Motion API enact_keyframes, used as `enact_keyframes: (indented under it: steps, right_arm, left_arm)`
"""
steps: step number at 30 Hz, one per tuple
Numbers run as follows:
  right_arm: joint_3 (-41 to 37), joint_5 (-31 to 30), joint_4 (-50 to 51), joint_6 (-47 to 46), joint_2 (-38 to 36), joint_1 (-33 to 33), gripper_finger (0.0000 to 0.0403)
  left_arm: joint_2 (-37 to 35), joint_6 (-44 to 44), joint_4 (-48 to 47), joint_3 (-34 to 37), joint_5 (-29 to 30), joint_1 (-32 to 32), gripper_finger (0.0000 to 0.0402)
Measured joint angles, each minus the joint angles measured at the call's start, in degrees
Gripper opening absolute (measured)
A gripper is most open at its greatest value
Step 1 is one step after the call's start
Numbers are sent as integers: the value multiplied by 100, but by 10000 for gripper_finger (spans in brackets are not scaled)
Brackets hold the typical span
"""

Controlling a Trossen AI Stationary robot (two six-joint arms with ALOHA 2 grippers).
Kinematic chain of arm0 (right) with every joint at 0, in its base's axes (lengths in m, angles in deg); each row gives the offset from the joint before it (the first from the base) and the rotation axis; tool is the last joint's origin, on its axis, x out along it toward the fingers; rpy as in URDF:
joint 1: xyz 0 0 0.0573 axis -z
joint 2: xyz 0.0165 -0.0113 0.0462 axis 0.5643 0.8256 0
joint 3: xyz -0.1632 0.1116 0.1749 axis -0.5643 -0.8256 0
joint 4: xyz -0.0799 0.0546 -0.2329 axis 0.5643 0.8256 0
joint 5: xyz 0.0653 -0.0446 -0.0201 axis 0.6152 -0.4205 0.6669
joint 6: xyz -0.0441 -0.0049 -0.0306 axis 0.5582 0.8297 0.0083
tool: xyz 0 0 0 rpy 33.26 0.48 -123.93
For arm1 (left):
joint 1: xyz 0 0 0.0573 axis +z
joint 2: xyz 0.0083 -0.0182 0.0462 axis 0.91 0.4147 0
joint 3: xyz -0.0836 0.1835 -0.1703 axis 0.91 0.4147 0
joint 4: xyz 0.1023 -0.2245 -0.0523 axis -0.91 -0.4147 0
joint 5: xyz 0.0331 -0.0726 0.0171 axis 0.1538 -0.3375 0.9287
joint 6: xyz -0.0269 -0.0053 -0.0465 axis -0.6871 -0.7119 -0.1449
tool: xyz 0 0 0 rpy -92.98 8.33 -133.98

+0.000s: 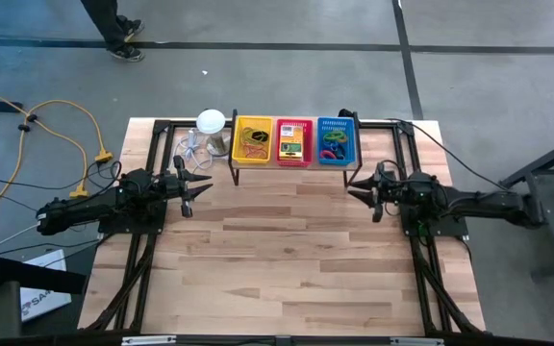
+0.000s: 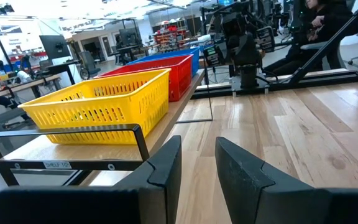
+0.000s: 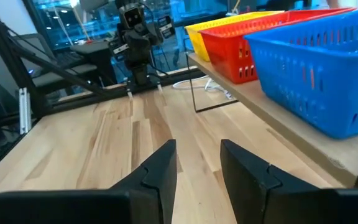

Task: Pick & Place Office Desk Supplies
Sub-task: Return to Home Position

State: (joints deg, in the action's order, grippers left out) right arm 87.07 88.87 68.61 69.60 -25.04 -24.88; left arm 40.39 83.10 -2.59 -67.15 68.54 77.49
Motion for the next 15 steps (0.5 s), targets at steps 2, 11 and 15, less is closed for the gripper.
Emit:
enact_keyframes:
  steps: [2,11,15]
  right_arm:
    - [-78,57,-17,-3,-60,0,112]
    - [-173,50,286,-51,-352,2,112]
    - [-175,48,527,-40,-520,2,112]
  left_arm:
    - [0,0,1,-2,0,0,93]
    - [0,0,0,-1,1,0,93]
    - [0,0,1,0,0,0,93]
